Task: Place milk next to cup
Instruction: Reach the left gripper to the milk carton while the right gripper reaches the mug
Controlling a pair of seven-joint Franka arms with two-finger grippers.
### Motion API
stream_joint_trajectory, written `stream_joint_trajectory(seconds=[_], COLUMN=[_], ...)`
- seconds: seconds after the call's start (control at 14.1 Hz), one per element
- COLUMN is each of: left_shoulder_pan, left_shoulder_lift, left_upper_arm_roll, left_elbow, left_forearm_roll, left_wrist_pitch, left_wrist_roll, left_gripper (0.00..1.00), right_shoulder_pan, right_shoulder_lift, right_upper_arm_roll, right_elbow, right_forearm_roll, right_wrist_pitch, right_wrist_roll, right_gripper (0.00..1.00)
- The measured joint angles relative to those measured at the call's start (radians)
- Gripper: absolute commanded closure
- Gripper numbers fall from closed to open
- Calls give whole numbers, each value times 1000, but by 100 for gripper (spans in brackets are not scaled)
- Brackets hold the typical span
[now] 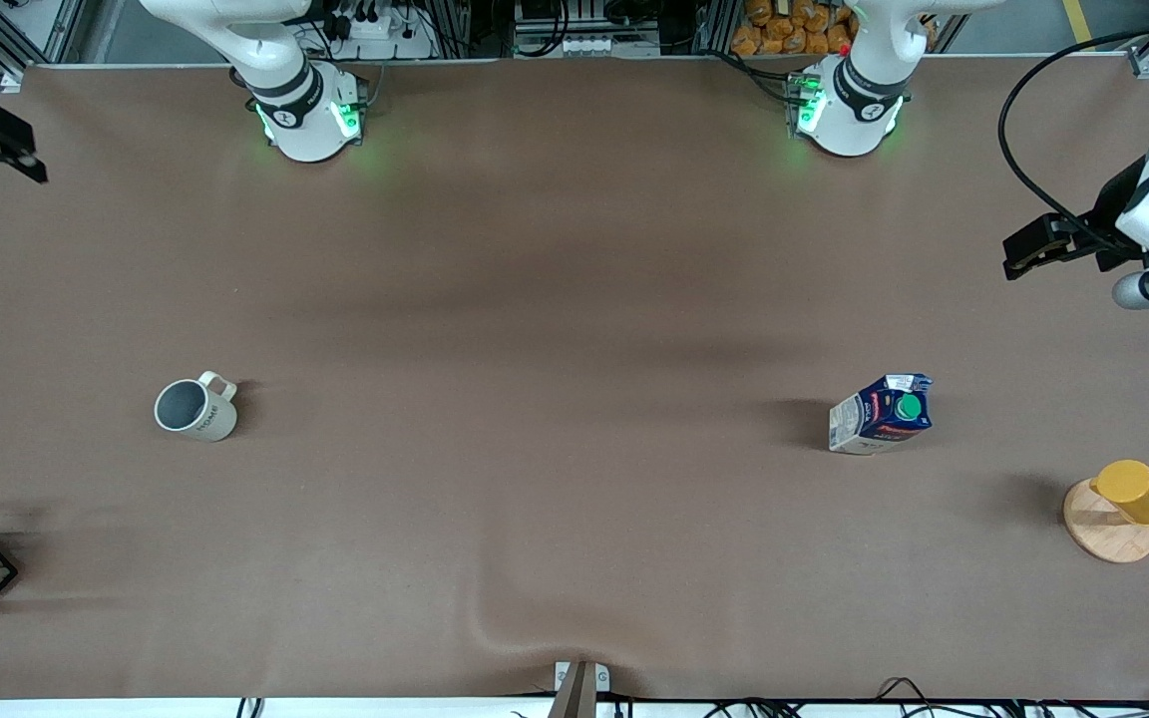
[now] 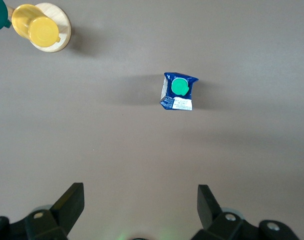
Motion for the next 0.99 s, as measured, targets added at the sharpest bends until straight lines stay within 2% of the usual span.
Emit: stream_joint_trajectory(seconds=[0.36, 0.57, 0.78, 0.99], left_shoulder_pan=[1, 5, 5, 4], left_shoulder_lift=[4, 22, 78, 154], left_upper_arm_roll=[1, 4, 5, 5], left_elbow=[0, -1, -4, -6], left_forearm_roll=[0, 0, 0, 0], left_wrist_pitch=[0, 1, 61, 122], left_wrist_roll=[0, 0, 0, -1], left_gripper=[0, 0, 0, 0], right_shoulder_pan=[42, 73, 101, 80], right_shoulder_lift=[60, 65, 58, 65], right_upper_arm_roll=[14, 26, 31, 18], right_elbow=[-9, 54, 80, 79], right_forearm_roll=[7, 8, 7, 6], right_wrist_pitch=[-10, -11, -18, -17], right_wrist_roll=[119, 167, 195, 197], right_gripper=[0, 0, 0, 0])
